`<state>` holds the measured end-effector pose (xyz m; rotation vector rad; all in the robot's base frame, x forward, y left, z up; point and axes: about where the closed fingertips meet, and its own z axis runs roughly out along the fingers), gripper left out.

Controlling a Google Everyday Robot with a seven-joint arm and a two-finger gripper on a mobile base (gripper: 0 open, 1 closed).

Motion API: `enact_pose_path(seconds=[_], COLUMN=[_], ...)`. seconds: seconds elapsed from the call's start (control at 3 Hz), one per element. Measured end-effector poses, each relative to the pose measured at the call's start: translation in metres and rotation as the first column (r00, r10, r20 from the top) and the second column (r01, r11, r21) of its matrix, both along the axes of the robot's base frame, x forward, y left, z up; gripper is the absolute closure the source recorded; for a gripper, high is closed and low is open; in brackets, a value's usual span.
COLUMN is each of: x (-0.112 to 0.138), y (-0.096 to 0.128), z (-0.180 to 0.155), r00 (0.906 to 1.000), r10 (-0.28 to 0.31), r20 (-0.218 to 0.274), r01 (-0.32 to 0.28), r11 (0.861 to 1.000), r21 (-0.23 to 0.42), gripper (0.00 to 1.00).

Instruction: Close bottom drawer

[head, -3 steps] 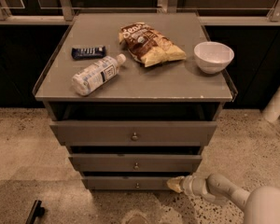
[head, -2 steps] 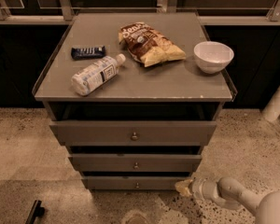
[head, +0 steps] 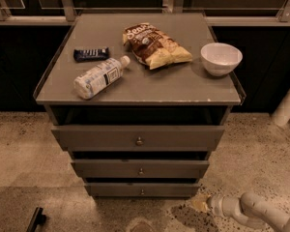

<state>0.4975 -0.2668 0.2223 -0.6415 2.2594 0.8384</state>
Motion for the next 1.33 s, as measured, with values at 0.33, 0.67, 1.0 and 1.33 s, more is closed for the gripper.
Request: enact_pose_path(seconds=[0.33,0.67,1.0,1.33], x=[0.0,0.0,0.0,0.0], y=[0.0,0.0001,0.0001,0.0001], z=[0.0,0.0,0.0,0.0], r00=[1.0,1.0,1.0,1.0], r10=[0.0,0.0,0.0,0.0], r20=[0.0,0.0,0.0,0.0], r01=[0.0,0.0,0.0,0.0], r11=[1.0,1.0,1.0,1.0], r21=[0.0,0.0,0.0,0.0], gripper=[0.57,0.34,0.11,0.0])
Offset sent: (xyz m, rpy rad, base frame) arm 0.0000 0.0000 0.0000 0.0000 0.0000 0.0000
